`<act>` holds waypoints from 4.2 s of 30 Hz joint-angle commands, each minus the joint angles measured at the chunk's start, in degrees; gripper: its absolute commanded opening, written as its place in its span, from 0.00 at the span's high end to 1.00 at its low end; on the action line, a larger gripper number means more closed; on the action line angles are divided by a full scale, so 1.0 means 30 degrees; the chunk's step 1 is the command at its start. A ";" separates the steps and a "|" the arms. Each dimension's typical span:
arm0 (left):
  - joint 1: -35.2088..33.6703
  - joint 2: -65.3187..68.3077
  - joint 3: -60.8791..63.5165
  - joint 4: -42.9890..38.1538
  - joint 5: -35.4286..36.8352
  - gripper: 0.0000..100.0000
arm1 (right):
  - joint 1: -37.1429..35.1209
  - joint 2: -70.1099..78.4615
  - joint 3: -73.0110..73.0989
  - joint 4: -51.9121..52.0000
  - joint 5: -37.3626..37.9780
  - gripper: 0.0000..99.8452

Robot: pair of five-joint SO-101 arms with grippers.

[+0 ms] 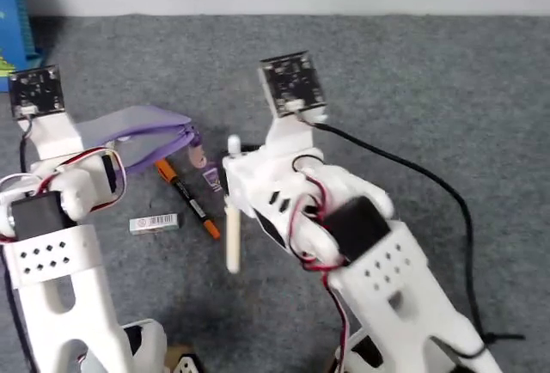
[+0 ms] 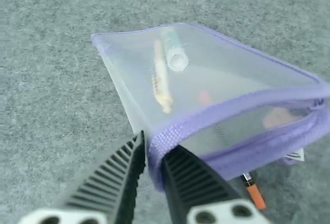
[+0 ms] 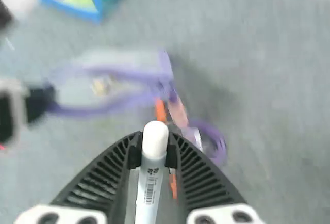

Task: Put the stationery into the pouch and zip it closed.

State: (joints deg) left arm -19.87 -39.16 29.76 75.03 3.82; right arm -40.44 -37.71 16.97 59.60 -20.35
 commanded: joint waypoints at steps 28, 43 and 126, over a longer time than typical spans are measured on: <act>0.0293 -0.0205 -0.0278 0.0029 0.0527 0.99 | 0.1509 0.3238 0.7619 -2.7033 0.0234 0.99; 0.0264 -0.0205 -0.0278 -0.0088 0.0527 0.99 | -0.0249 0.6608 0.9670 -3.0110 0.0264 0.99; -0.4044 0.6388 -0.6520 0.2227 0.1114 0.99 | -0.3150 1.6337 0.1582 -0.6901 0.1524 0.92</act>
State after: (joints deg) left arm -32.26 -21.85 9.27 82.51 7.78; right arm -49.76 11.52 24.97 40.00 -17.89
